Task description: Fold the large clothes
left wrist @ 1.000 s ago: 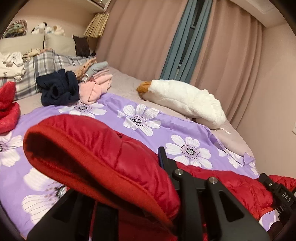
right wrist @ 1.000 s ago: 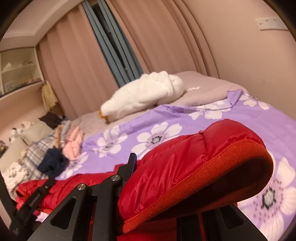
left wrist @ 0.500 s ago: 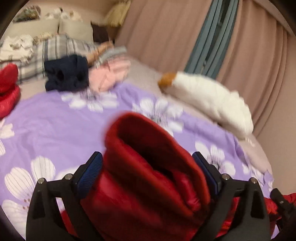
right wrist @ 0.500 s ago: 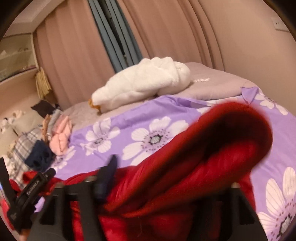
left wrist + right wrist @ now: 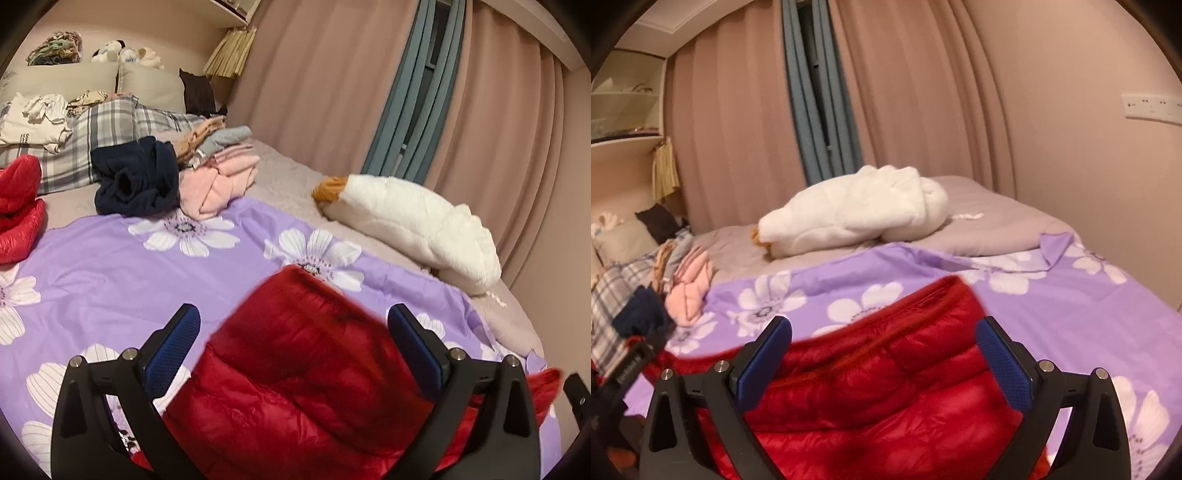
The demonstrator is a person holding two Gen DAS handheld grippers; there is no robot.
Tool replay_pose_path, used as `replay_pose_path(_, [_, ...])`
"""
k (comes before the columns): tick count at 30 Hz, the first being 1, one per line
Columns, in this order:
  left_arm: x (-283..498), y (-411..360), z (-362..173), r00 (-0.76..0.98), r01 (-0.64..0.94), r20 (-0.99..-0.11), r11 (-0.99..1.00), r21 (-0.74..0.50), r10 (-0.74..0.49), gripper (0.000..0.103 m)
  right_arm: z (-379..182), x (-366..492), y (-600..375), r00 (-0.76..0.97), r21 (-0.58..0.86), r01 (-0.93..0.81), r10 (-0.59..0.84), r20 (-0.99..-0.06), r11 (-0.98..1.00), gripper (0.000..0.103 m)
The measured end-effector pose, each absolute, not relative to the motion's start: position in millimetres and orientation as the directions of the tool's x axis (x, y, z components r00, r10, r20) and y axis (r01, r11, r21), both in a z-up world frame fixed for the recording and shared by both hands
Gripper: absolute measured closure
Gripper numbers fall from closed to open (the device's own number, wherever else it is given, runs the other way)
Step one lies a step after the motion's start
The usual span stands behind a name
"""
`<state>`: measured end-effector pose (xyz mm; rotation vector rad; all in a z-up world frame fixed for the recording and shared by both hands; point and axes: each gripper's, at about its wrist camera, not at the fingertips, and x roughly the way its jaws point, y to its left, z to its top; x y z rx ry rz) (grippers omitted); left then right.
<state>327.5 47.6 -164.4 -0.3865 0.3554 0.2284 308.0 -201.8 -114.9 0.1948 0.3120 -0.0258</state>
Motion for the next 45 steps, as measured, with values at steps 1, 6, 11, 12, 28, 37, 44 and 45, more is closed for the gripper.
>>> replay_pose_path(1, [327.1,49.0,-162.3,0.914,-0.28,-0.378,0.901,-0.331,0.145,0.001,-114.4,306.8,-203.5,0.951,0.197,0.054,0.009,-0.308,0.979,0.004])
replay_pose_path(6, [313.4,52.3,-161.8,0.924,-0.237,-0.37,0.902,-0.362,0.095,0.001,-116.2,295.5,-216.5,0.951,0.267,0.077,0.009,-0.31,0.961,0.004])
replay_pose_path(11, [310.5,42.2,-179.4,0.91,-0.262,-0.394,0.911,-0.318,0.125,0.021,-127.4,297.3,-219.5,0.932,0.295,0.102,0.012,-0.363,0.95,0.004])
replay_pose_path(12, [316.0,38.1,-185.4,0.902,-0.258,-0.416,0.917,-0.305,0.115,0.029,-131.4,299.0,-218.6,0.929,0.293,0.11,0.006,-0.369,0.95,0.004])
replay_pose_path(28, [378.6,19.1,-283.6,0.811,-0.263,-0.574,0.947,-0.185,0.113,0.068,-237.5,365.5,-203.3,0.794,0.058,0.271,-0.189,-0.577,0.961,0.08])
replay_pose_path(37, [381.9,22.4,-286.0,0.807,-0.258,-0.584,0.941,-0.217,0.086,0.068,-242.3,368.5,-215.8,0.799,0.137,0.249,-0.123,-0.589,0.959,0.08])
replay_pose_path(44, [383.6,22.8,-286.7,0.805,-0.257,-0.588,0.941,-0.22,0.082,0.067,-242.9,370.7,-216.2,0.801,0.154,0.244,-0.109,-0.589,0.957,0.081])
replay_pose_path(45, [383.8,22.8,-286.9,0.805,-0.257,-0.588,0.941,-0.222,0.081,0.067,-243.0,370.7,-216.3,0.801,0.155,0.244,-0.109,-0.589,0.957,0.081])
